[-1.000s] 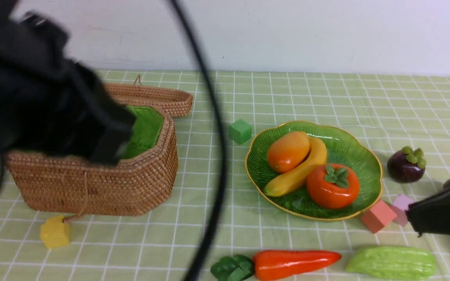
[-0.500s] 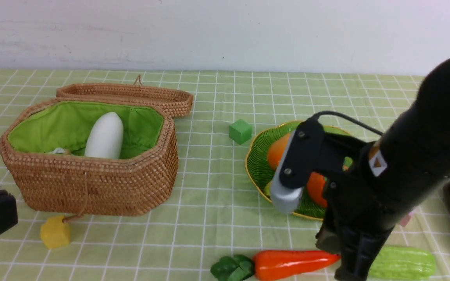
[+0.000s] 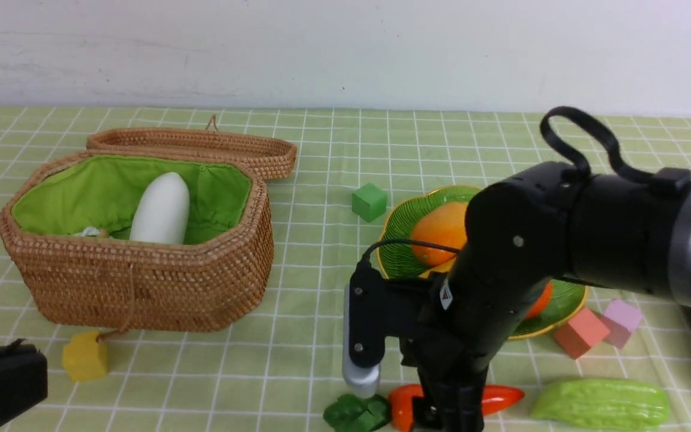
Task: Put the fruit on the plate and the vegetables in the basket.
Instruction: Use the right arm to grab a carrot and put it into the left basket
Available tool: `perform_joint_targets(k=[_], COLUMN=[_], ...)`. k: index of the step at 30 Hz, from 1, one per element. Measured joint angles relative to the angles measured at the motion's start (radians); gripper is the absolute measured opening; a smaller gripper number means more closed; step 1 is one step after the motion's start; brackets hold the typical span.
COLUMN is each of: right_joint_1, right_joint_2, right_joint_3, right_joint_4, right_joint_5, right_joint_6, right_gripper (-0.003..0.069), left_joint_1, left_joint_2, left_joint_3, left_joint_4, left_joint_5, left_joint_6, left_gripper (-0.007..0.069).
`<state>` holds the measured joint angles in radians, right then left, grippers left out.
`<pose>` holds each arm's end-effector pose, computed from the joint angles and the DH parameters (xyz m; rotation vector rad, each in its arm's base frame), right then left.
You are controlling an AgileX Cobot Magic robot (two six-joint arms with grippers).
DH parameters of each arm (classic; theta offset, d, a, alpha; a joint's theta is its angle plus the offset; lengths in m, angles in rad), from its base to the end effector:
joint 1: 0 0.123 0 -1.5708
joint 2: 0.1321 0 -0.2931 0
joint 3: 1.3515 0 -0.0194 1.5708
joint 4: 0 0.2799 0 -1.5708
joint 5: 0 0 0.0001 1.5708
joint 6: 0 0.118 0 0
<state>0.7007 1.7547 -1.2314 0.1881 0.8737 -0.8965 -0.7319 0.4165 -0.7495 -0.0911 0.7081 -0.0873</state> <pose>0.2826 0.2605 0.1884 -1.9451 2.0981 0.1916 0.0776 -0.0791 0.3744 0.5825 1.8195 -0.6654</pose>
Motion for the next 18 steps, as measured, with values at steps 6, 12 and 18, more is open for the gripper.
perform_joint_targets(k=[6, 12, 18], right_joint_1=[-0.005, -0.033, -0.033], right_joint_2=[0.083, 0.143, 0.158], right_joint_3=[0.0, 0.0, 0.0], right_joint_4=[-0.04, -0.05, -0.046], right_joint_5=[-0.047, -0.044, -0.043], right_joint_6=[-0.007, -0.007, -0.007], right_gripper=[0.0584, 0.0558, 0.0496], left_joint_1=[0.0, 0.0, 0.0], left_joint_2=[0.0, 0.0, 0.0], left_joint_3=[0.0, 0.0, 0.0], left_joint_4=[-0.001, -0.002, -0.002], left_joint_5=[0.048, 0.069, 0.076], left_joint_6=[0.002, 0.003, 0.003], left_gripper=[-0.0013, -0.0013, -0.0013])
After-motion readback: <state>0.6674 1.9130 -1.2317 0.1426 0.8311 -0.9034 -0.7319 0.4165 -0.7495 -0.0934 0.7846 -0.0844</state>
